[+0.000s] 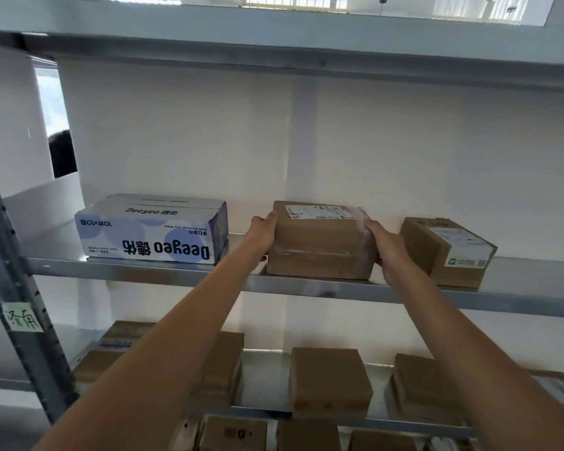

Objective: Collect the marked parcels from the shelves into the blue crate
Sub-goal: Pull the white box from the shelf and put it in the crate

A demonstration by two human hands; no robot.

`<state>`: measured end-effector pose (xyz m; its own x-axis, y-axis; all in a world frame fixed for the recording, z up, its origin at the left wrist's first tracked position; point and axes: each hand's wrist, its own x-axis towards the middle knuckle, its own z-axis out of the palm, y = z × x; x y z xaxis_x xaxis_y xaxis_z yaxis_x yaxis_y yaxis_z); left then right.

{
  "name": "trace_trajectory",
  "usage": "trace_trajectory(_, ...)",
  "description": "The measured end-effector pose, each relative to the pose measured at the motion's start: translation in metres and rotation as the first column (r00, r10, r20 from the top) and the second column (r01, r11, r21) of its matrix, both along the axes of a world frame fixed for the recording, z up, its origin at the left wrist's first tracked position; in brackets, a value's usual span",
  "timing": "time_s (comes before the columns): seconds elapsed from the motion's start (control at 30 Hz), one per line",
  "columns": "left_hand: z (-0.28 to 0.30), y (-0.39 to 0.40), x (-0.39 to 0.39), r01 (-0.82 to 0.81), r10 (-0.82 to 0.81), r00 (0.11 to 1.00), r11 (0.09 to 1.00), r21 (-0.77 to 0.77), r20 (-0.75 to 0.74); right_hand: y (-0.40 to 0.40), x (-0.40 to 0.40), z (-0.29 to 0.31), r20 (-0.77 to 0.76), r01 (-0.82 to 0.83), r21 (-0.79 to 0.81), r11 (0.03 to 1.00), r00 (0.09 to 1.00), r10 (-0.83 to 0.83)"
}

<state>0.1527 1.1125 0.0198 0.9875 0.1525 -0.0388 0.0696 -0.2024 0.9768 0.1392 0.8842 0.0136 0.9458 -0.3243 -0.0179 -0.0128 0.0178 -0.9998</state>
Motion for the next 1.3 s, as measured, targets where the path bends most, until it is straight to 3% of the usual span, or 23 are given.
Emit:
trace_trajectory(0.13,-0.003,-0.002,0.005,-0.032,0.032,0.999,0.997,0.070,0.008,0.002,0.002,0.000,-0.020,0.027,-0.003,1.000,0.999,-0.027)
trace_trajectory(0.2,-0.004,-0.002,0.002,-0.084,0.070,0.993,0.985,0.151,0.097,0.003,-0.001,-0.001,0.006,0.064,-0.039,0.997,0.998,-0.064)
trace_trajectory(0.27,-0.003,0.005,-0.006,-0.170,0.107,0.956,0.961,0.219,0.274,0.001,-0.006,-0.003,0.120,0.167,-0.198,0.966,0.982,-0.145)
trace_trajectory(0.37,-0.004,0.039,-0.021,-0.199,0.079,0.871,0.959,0.201,0.485,0.006,-0.019,0.000,0.420,0.389,-0.449,0.805,0.887,-0.194)
trace_trajectory(0.5,0.002,0.101,-0.044,-0.324,0.093,0.761,0.912,0.253,0.642,0.056,-0.035,0.008,0.592,0.451,-0.534,0.715,0.804,-0.065)
trace_trajectory(0.6,0.002,0.142,-0.048,-0.524,0.173,0.689,0.789,0.319,0.704,0.110,-0.046,0.008,0.636,0.436,-0.647,0.626,0.761,0.127)
trace_trajectory(0.67,-0.001,0.168,-0.046,-0.630,0.225,0.640,0.701,0.334,0.734,0.146,-0.046,0.004,0.618,0.390,-0.708,0.589,0.746,0.248)
trace_trajectory(0.77,-0.006,0.208,-0.040,-0.697,0.294,0.591,0.656,0.291,0.752,0.196,-0.037,-0.010,0.537,0.294,-0.761,0.578,0.786,0.307)
trace_trajectory(0.87,-0.014,0.243,-0.031,-0.664,0.327,0.633,0.695,0.276,0.701,0.240,-0.026,-0.028,0.463,0.185,-0.739,0.648,0.838,0.288)
trace_trajectory(0.97,-0.021,0.272,-0.021,-0.554,0.349,0.726,0.808,0.202,0.593,0.280,-0.019,-0.039,0.364,0.047,-0.576,0.816,0.908,0.205)
trace_trajectory(1.07,-0.028,0.290,-0.017,-0.459,0.327,0.768,0.880,0.117,0.551,0.307,-0.013,-0.046,0.312,-0.005,-0.399,0.917,0.940,0.141)
trace_trajectory(1.13,-0.032,0.297,-0.017,-0.409,0.334,0.790,0.912,0.036,0.514,0.317,-0.013,-0.051,0.319,0.008,-0.318,0.948,0.943,0.099)
trace_trajectory(1.23,-0.040,0.308,-0.019,-0.248,0.282,0.894,0.958,-0.141,0.347,0.323,-0.013,-0.056,0.284,0.036,-0.314,0.949,0.957,0.058)
trace_trajectory(1.3,-0.046,0.316,-0.021,-0.193,0.220,0.933,0.974,-0.121,0.283,0.322,-0.011,-0.056,0.247,0.056,-0.341,0.938,0.969,0.032)
